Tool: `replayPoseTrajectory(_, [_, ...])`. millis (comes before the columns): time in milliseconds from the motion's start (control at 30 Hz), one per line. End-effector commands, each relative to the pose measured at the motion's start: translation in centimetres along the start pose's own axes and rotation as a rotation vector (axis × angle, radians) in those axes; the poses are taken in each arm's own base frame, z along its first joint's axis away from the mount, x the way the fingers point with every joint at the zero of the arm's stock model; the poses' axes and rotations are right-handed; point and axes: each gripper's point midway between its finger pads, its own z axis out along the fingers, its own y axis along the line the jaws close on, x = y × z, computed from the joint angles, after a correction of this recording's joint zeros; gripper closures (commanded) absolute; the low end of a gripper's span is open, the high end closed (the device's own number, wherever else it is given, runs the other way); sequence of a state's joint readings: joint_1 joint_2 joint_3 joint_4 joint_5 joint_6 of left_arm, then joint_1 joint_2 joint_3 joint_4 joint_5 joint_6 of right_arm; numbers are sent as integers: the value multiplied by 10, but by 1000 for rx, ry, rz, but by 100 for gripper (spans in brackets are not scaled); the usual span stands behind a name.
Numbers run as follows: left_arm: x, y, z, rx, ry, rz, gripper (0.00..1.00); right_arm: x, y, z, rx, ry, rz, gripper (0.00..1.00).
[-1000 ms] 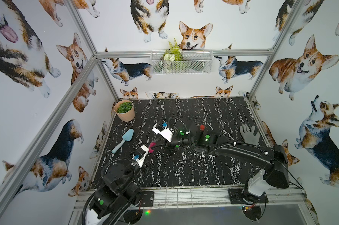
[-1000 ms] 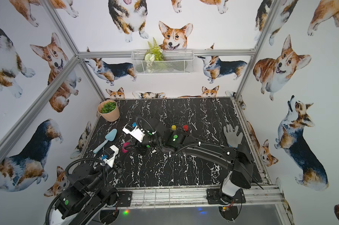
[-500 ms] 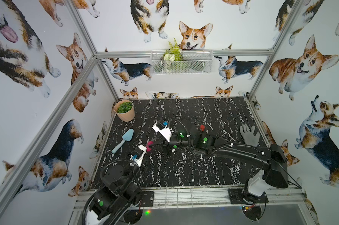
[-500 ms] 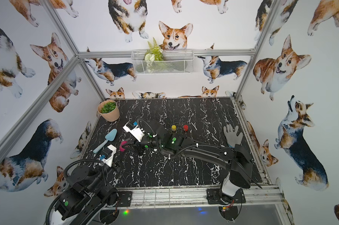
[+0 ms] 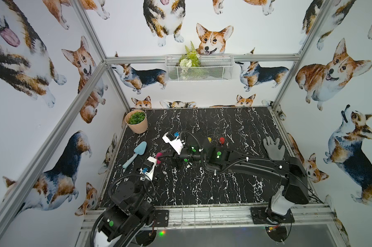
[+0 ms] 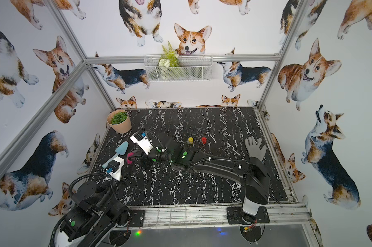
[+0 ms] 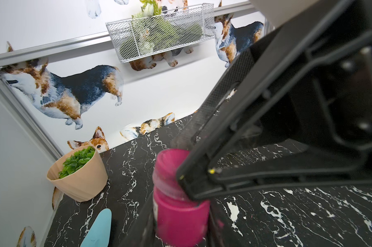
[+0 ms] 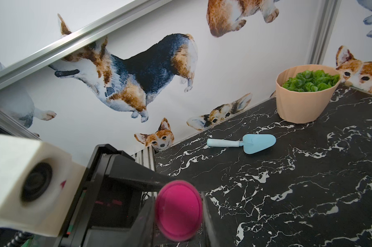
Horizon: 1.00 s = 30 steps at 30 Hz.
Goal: Close the paint jar lid
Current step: Screw the lid onto the paint jar.
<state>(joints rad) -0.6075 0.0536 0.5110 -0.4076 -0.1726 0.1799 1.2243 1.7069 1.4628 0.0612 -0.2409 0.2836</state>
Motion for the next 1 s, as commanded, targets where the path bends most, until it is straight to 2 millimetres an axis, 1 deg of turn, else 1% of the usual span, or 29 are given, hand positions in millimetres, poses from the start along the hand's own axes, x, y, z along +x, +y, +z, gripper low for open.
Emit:
replayPoseTrajectory(0, [-58,3,-7,8,-234,-24,76,63,8,3,-41,262,43,70])
replayPoseTrajectory(100, [-58,1,-7,19,-234,-21,76,71,3,4,-17,306,29,70])
replayPoseTrajectory(333, [-57,-6,-6,56,-231,-12,76,89,1,0,-17,424,-26,70])
replayPoseTrajectory(433, [-58,-6,-6,58,-231,-10,77,96,-4,0,7,455,-27,70])
replayPoseTrajectory(633, [-59,0,-9,27,-242,-9,77,90,-3,6,3,403,28,69])
replayPoseTrajectory(833, [-58,3,-10,5,-242,-12,77,90,1,9,-22,366,70,67])
replayPoseTrajectory(967, [-55,2,-7,12,-219,-13,77,86,4,4,-35,335,66,58])
